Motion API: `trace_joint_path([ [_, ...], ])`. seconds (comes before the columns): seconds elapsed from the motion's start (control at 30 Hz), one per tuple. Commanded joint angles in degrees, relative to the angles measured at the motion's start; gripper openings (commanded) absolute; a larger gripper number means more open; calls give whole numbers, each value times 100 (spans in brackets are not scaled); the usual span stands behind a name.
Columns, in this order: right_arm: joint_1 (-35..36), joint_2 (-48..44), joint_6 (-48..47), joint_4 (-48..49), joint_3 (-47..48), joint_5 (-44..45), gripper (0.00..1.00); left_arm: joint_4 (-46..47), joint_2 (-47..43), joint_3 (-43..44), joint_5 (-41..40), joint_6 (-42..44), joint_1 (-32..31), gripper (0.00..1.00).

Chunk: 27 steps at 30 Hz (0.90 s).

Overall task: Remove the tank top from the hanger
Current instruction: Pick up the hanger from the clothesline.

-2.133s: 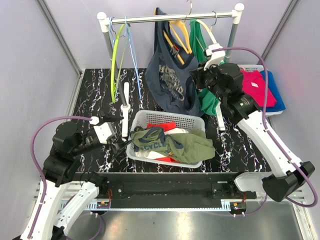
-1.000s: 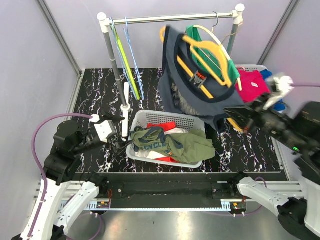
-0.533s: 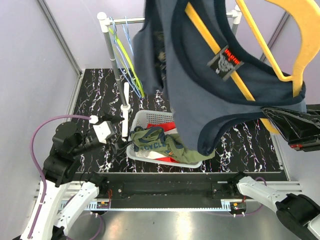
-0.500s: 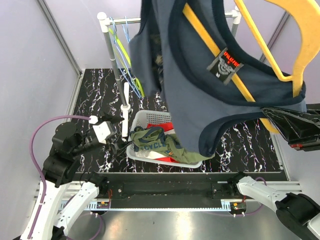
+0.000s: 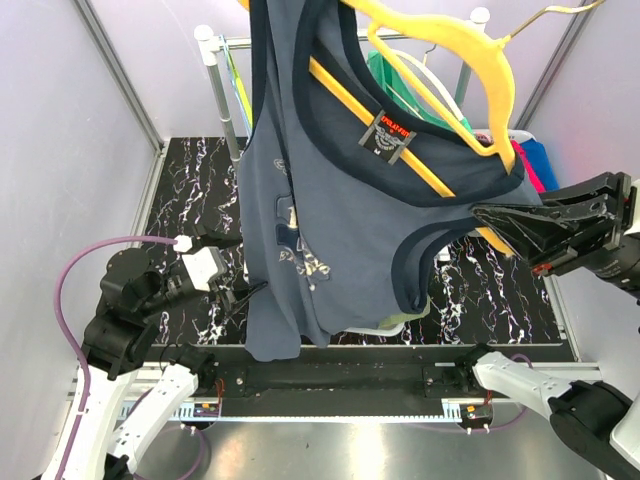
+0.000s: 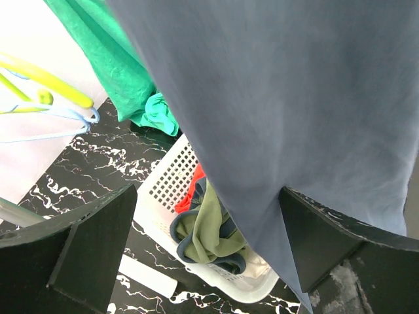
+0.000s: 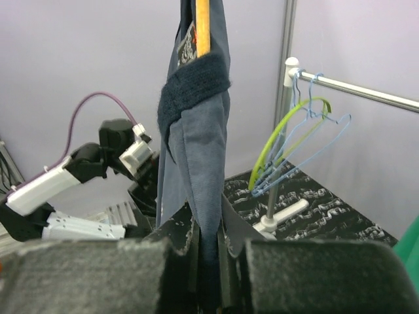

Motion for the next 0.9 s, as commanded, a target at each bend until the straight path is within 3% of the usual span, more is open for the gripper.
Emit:
trace_joint_path([
  [0.0, -14, -144, -527, -253, 43, 421, 0, 159, -8, 162, 137, -85, -21, 99],
  [0.13, -14, -390, -1132, -659, -553, 843, 0, 167, 45, 180, 146, -67, -21, 99],
  [0.27, -5, -969, -1433, 154, -1798, 1160, 0, 167, 124, 241, 172, -67, -21, 99],
  [0.37, -14, -1453, -1460, 843, -2162, 1713, 0, 185, 159, 276, 155, -76, -21, 99],
  [0.57, -14, -1148, -1583, 1196, -1401, 2611, 0, 220, 256, 329, 260, -146, -21, 99],
  [0.87, -14, -513, -1460, 827, -642, 1654, 0, 325, 151, 285, 295, -278, -21, 99],
])
